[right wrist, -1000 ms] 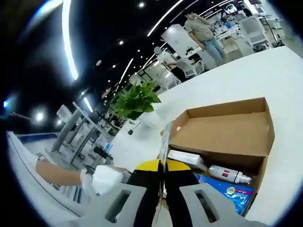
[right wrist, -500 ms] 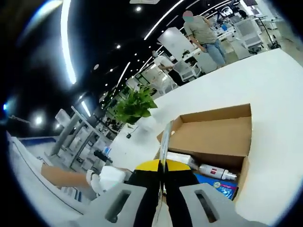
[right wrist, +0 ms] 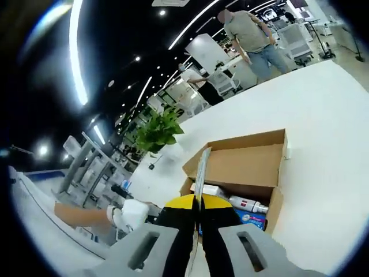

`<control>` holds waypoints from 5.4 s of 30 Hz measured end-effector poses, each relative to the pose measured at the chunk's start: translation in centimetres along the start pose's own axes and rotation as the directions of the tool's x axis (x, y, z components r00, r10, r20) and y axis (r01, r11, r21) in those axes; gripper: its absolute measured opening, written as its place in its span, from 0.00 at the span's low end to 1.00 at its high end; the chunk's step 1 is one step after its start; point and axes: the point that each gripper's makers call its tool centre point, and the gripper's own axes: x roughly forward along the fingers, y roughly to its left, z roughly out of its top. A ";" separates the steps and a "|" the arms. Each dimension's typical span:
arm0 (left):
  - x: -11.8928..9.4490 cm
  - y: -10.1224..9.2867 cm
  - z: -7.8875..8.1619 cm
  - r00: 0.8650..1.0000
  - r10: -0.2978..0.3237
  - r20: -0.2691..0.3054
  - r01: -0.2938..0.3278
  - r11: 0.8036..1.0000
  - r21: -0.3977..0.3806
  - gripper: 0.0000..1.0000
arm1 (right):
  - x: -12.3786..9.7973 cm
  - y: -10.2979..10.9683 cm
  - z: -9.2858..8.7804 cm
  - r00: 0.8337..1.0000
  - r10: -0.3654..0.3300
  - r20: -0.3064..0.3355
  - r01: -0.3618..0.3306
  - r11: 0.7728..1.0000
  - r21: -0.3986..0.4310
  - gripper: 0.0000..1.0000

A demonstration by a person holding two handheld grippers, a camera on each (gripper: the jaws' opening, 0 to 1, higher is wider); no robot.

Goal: Operate the shoe box by opening the lid, removing the specified soft item, and placing it in the target area until the item is outside and the box remains undamaged.

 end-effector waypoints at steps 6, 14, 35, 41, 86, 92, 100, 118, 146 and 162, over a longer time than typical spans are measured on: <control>0.0 0.0 0.0 1.000 -0.003 0.002 0.003 1.000 0.004 0.04 | -1.7 -1.1 0.1 1.000 -0.019 -0.014 0.019 1.000 0.021 0.00; 0.0 0.0 -0.1 1.000 -0.005 0.002 0.005 1.000 0.006 0.04 | -4.4 -3.0 -0.4 0.998 -0.053 -0.021 0.054 0.997 0.056 0.00; 0.1 -0.1 -0.1 1.000 -0.004 -0.006 0.004 1.000 0.004 0.04 | -8.0 -7.2 -1.1 0.990 -0.123 -0.063 0.128 0.987 0.095 0.00; 0.1 -0.1 -0.2 1.000 -0.009 -0.007 0.009 1.000 0.007 0.04 | -8.0 -8.3 -2.0 0.988 -0.136 -0.078 0.145 0.983 0.117 0.00; 0.1 -0.1 0.0 1.000 -0.011 -0.004 0.011 1.000 0.008 0.04 | -5.2 -17.1 -7.8 0.876 -0.261 -0.405 0.319 0.944 0.083 0.00; 0.1 -0.1 0.0 1.000 -0.010 -0.005 0.010 1.000 0.004 0.04 | -4.6 -18.5 -7.2 0.889 -0.240 -0.391 0.302 0.947 0.106 0.00; 0.1 0.0 -0.1 1.000 -0.010 -0.005 0.010 1.000 -0.001 0.04 | -3.8 -18.1 -8.0 0.866 -0.283 -0.412 0.333 0.941 0.054 0.00; 0.1 -0.1 -0.1 1.000 -0.005 -0.009 0.005 1.000 -0.005 0.04 | -4.1 -16.8 -10.4 0.797 -0.411 -0.442 0.408 0.907 -0.108 0.01; 0.1 -0.2 -0.1 1.000 -0.003 -0.019 0.003 1.000 0.009 0.04 | -6.4 -22.0 -10.0 0.640 -0.638 -0.428 0.526 0.770 -0.362 0.24; 0.1 -0.1 -0.1 1.000 0.000 -0.019 0.000 1.000 0.006 0.04 | -7.4 -22.3 -9.5 0.618 -0.679 -0.397 0.527 0.732 -0.432 0.32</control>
